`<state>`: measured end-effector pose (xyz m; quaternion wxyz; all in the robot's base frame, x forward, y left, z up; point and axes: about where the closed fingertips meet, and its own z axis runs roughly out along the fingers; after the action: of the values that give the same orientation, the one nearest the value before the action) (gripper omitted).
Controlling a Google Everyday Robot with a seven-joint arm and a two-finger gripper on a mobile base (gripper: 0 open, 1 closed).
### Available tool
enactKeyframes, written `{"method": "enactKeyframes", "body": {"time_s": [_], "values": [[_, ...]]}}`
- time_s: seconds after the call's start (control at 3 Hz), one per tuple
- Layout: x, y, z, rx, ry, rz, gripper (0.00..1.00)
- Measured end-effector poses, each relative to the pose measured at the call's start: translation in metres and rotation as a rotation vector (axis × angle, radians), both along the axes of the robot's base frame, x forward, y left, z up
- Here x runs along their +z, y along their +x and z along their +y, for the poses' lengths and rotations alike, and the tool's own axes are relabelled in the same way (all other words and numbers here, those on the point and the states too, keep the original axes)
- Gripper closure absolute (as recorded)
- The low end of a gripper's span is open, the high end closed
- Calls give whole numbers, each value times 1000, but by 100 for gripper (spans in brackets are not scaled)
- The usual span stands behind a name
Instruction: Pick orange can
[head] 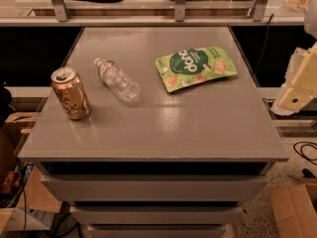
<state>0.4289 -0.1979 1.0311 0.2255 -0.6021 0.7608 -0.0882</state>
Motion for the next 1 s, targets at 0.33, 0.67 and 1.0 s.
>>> {"method": "enactKeyframes", "body": {"time_s": [0.33,0.67,1.0], "values": [[0,0,0,0,0,0,0],[4,1,10,10,56,-12,0],[6,10,40,56,174,-24,0]]}}
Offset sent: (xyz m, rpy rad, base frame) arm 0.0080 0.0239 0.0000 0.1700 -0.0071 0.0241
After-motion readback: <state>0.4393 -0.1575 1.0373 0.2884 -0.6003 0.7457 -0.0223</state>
